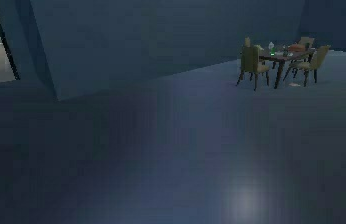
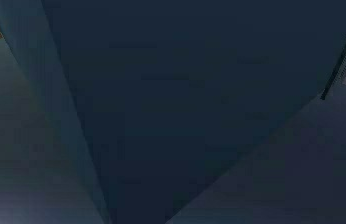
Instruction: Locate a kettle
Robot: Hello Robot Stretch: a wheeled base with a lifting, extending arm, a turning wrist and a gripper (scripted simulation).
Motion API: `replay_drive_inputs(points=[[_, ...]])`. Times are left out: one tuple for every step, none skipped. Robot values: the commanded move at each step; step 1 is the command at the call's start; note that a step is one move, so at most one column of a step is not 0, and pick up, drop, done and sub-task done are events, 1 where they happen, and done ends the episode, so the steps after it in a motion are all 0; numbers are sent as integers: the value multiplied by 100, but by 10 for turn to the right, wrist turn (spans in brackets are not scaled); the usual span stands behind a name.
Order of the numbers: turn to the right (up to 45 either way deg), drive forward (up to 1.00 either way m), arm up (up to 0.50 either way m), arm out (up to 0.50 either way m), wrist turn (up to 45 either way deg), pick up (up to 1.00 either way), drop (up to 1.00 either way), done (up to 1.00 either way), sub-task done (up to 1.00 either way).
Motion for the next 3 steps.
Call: replay_drive_inputs(points=[[30, 0, 0, 0, 0, 0, 0, 0, 0], [0, 50, 0, 0, 0, 0, 0, 0, 0], [420, 0, 0, 0, 0, 0, 0, 0, 0]])
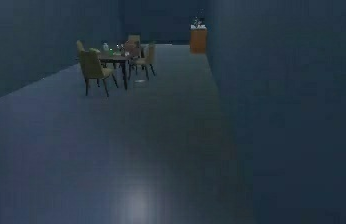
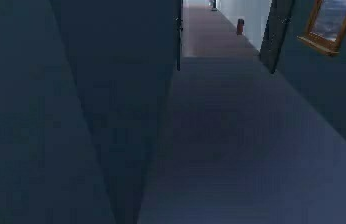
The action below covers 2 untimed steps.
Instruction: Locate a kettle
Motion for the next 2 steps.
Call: replay_drive_inputs(points=[[0, 100, 0, 0, 0, 0, 0, 0, 0], [0, 100, 0, 0, 0, 0, 0, 0, 0]])
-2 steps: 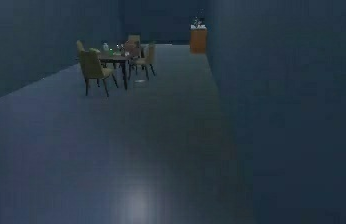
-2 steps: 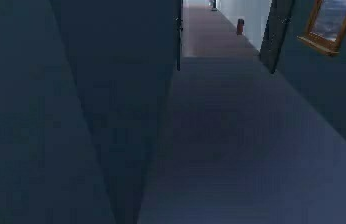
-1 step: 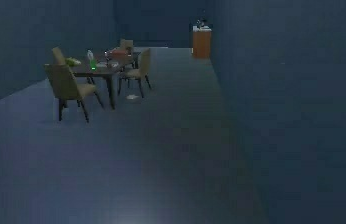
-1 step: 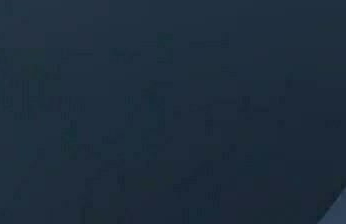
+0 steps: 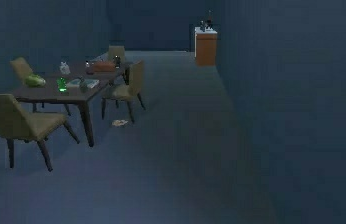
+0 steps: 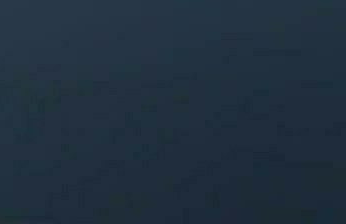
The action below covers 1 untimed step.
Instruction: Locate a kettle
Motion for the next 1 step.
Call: replay_drive_inputs(points=[[30, 0, 0, 0, 0, 0, 0, 0, 0]])
